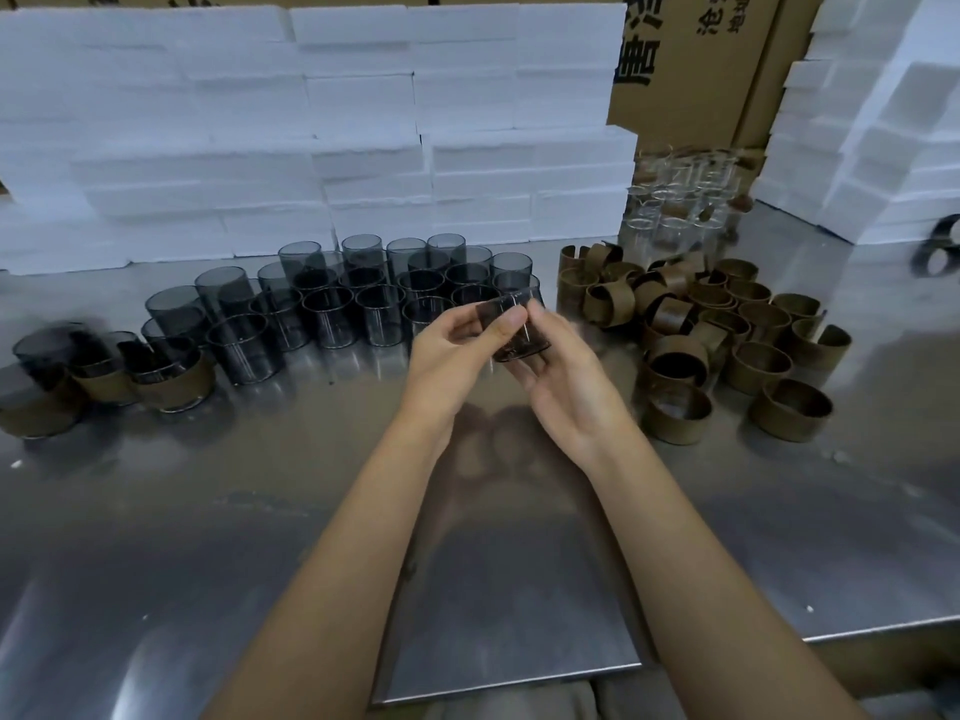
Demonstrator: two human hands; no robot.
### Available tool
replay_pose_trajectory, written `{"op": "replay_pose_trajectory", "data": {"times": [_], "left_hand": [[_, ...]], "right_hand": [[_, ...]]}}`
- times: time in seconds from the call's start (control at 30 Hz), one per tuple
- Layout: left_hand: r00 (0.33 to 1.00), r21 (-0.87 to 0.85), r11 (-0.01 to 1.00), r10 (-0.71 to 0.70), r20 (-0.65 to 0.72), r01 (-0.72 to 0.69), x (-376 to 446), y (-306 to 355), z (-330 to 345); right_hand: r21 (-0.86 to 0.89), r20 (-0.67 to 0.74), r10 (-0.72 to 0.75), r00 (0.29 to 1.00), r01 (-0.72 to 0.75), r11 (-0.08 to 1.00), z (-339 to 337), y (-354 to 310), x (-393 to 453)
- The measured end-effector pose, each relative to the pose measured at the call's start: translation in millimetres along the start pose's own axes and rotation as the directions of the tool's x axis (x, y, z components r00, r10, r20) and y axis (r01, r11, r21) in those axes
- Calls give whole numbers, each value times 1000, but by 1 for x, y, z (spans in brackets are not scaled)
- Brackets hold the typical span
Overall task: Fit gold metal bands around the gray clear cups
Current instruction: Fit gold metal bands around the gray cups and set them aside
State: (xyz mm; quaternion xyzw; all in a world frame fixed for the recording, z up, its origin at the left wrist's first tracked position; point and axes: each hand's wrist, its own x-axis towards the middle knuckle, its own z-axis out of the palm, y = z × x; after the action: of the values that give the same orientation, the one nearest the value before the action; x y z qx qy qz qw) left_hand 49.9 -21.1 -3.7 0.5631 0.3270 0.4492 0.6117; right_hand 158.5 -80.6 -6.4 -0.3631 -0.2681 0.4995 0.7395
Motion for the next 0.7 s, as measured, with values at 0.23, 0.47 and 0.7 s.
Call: {"op": "replay_pose_trajectory", "data": {"times": [0.23,0.47,0.7], "left_hand": [[989,-193,978,-48,140,75,4,4,-10],[977,-229,970,-30,213,80,3,4,-12],[986,-192,974,-96,138,122,4,3,-14]], "right_hand": [[156,46,292,955,-295,942,-4,-4,-4],[285,116,230,966,-254,924,-7,-6,-4],[137,59,99,993,-107,985,-8,-4,-3]]}}
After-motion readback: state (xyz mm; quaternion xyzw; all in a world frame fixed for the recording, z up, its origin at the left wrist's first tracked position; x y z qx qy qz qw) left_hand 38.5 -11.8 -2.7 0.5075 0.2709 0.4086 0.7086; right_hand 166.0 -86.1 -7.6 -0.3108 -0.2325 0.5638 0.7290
